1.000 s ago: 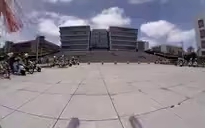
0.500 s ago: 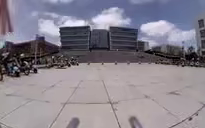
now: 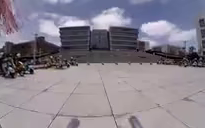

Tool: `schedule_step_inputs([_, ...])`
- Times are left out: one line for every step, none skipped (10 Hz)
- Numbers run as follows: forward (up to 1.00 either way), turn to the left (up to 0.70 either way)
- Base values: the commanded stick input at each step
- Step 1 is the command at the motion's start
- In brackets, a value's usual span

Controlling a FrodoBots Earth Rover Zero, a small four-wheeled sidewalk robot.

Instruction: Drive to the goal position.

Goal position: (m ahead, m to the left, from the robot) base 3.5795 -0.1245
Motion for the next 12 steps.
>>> schedule_step_inputs([0.70,0.00])
schedule_step_inputs([0.70,0.00])
schedule_step_inputs([0.70,0.00])
schedule_step_inputs([0.70,0.00])
schedule_step_inputs([0.70,0.00])
schedule_step_inputs([0.70,0.00])
schedule_step_inputs([0.70,0.00])
schedule_step_inputs([0.70,0.00])
schedule_step_inputs([0.70,0.00])
schedule_step_inputs([0.70,0.00])
schedule_step_inputs([0.70,0.00])
schedule_step_inputs([0.70,0.00])
